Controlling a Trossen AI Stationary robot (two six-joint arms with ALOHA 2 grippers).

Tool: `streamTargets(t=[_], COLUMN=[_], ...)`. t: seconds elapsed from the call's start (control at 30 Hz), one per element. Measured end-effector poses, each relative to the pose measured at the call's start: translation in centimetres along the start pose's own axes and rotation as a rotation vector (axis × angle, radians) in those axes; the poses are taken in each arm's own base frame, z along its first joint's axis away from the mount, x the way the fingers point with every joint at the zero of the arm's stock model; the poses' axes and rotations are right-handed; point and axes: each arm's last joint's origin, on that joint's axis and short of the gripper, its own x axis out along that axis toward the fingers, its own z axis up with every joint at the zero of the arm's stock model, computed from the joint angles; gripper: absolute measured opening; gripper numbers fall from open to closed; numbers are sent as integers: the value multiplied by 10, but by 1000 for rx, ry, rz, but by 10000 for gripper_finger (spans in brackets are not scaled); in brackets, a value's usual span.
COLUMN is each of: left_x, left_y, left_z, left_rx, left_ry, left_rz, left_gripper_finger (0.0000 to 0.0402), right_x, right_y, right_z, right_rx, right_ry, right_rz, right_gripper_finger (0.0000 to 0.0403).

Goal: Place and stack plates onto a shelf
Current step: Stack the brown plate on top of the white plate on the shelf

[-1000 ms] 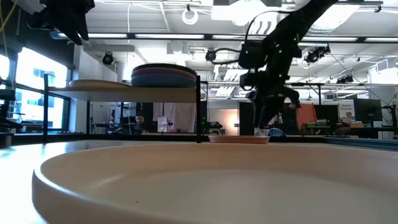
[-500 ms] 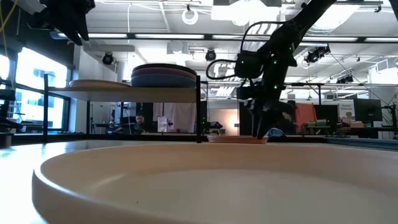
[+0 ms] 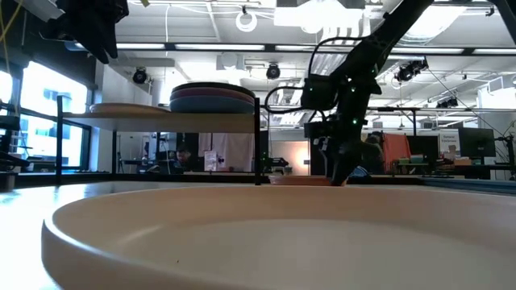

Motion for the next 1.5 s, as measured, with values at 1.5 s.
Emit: streamTargets(t=[1.5], left_x=[0], left_y=[-1], left_z=[-2], left_rx=[-148], left_ry=[69], left_rz=[-34], left_gripper_finger=[107], right_x=[-137], right_y=[92], right_z=[-3], right_rx=[208], right_ry=[-9], right_rz=[45], right_gripper_finger=[0])
